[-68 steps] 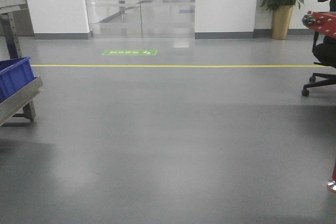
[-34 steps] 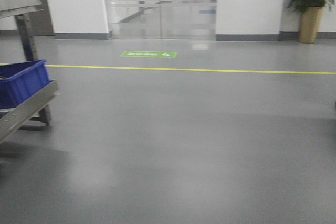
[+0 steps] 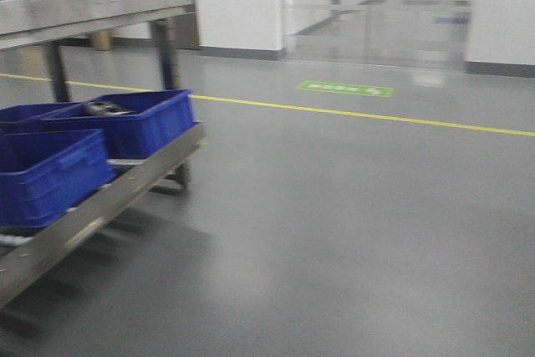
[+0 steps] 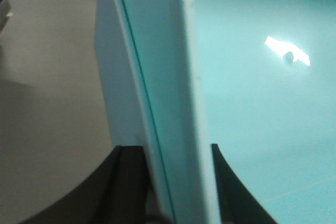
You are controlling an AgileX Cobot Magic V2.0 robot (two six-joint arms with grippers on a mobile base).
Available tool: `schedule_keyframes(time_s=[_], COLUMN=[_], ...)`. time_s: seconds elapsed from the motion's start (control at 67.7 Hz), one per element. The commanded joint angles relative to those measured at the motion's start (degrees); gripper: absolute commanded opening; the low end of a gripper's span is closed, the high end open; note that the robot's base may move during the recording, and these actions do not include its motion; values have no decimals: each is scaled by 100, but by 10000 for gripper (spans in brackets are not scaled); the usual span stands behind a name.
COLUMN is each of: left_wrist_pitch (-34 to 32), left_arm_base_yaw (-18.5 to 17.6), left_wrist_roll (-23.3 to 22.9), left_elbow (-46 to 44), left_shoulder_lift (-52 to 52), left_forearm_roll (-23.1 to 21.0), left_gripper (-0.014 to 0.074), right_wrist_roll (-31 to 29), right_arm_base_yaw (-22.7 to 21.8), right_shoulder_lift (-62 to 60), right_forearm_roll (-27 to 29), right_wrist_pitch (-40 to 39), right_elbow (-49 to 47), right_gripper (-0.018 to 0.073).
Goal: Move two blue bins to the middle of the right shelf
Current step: 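Turn the base toward the shelf of blue bins holding the cyan bin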
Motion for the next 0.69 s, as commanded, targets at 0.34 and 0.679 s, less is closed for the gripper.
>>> schedule_keyframes(time_s=[0.34, 0.679], left_wrist_pitch=[-422, -422], left_arm_base_yaw=[-23, -23], left_wrist_roll=[4, 4], left_elbow=[-107, -107], left_shoulder_lift=[-181, -181], left_forearm_roll=[-244, -244], left_gripper=[-111, -111], right_wrist_roll=[-47, -47], right_arm_base_yaw=[-49, -49], right_shoulder_lift=[-37, -37], right_forearm_roll=[-262, -262], right_wrist_pitch=[-411, -411], right_elbow=[-61, -61], right_gripper=[-154, -154])
